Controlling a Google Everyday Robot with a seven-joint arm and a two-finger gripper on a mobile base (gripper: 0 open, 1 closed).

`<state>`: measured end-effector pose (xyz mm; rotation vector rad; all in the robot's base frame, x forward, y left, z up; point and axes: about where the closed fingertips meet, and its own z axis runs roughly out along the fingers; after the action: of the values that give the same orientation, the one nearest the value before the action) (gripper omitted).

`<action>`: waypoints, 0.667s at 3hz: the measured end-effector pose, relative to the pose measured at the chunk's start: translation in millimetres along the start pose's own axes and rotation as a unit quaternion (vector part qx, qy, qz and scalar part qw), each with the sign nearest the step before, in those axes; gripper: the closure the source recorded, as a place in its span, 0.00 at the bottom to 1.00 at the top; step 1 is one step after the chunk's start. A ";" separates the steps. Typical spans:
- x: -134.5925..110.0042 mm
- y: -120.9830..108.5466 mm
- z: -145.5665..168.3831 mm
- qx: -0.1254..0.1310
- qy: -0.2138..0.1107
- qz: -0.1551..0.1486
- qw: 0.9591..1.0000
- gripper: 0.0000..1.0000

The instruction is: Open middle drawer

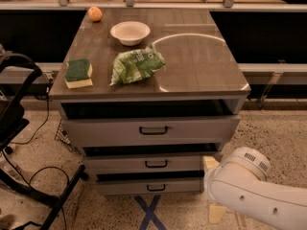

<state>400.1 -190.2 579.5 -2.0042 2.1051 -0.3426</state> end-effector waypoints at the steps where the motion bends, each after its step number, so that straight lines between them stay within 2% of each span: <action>1: -40.8 -1.5 75.2 -0.019 -0.079 -0.002 0.997 0.00; 2: -61.5 -2.6 112.7 -0.031 -0.112 -0.004 0.993 0.00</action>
Offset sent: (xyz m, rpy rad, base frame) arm 0.0602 0.0829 -0.1531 0.2906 0.0757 0.1067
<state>440.8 -131.3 473.0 -1.9811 1.9918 -0.0498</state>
